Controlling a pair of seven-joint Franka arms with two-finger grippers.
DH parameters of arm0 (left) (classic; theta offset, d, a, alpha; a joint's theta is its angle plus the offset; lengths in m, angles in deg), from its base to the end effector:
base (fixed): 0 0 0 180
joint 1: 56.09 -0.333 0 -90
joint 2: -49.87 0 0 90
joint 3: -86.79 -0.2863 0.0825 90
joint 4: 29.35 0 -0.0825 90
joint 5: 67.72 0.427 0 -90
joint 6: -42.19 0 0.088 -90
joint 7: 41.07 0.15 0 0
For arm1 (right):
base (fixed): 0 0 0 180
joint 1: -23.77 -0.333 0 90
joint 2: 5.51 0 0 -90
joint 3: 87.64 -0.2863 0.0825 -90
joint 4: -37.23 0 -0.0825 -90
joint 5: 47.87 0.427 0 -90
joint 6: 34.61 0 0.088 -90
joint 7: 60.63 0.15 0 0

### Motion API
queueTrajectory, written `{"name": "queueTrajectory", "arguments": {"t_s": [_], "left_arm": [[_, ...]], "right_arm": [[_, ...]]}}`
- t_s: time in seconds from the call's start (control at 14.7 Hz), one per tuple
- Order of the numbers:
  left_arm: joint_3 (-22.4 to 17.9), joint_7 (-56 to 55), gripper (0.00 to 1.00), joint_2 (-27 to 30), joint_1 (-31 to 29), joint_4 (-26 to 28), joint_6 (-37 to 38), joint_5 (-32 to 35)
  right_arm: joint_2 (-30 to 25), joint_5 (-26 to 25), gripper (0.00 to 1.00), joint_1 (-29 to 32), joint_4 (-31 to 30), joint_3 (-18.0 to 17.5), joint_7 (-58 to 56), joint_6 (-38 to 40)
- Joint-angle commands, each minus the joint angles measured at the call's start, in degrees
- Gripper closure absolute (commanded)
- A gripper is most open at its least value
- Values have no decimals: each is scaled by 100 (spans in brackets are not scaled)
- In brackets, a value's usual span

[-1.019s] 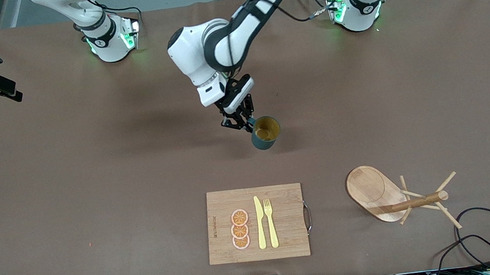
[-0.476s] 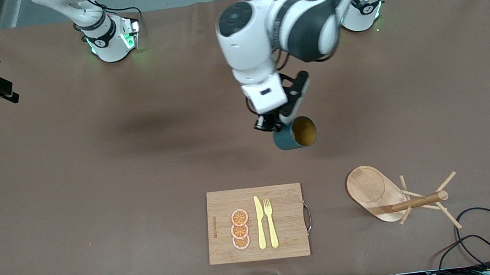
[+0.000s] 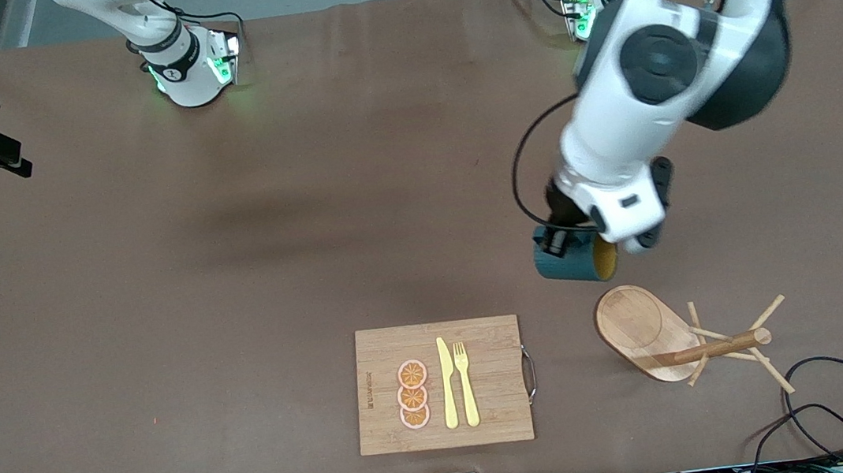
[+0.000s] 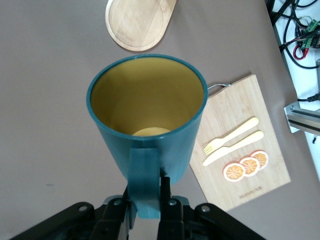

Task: Pass cup and hang on rack
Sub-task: 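Carry the mug with the left gripper over the wooden rack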

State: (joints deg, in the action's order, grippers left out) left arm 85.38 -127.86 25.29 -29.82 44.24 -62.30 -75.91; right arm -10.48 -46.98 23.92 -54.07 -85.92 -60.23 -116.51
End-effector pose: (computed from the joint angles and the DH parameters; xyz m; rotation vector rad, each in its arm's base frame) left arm 0.6562 -0.3264 0.4418 2.5327 1.5637 -0.0682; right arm 0.5542 -0.0162 0.5787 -3.1197 0.0590 0.1204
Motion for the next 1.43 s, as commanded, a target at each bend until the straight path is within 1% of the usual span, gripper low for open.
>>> {"name": "queueTrajectory", "arguments": {"t_s": [0.0,0.27,0.48,0.75,0.95,1.16,1.36], "left_arm": [[53,460,100,121,-463,112,-107,-804],[45,1137,100,94,-1157,112,-125,-2166],[27,1585,100,42,-1571,120,-116,-2966],[27,2279,100,-204,-2063,120,-116,-4179],[27,3070,100,-406,-2284,138,-107,-4725],[27,3361,100,-600,-2406,129,-107,-4929],[27,3635,100,-740,-2512,129,-107,-5289]], "right_arm": [[-171,-54,0,46,-187,-31,-84,-63],[-171,-45,0,46,-187,-31,-75,-45],[-171,-45,0,46,-187,-31,-75,-37],[-171,-45,0,46,-187,-31,-75,-28],[-171,-45,0,46,-187,-31,-75,-28],[-171,-45,0,46,-187,-31,-75,-28],[-171,-45,0,46,-187,-31,-75,-28]]}}
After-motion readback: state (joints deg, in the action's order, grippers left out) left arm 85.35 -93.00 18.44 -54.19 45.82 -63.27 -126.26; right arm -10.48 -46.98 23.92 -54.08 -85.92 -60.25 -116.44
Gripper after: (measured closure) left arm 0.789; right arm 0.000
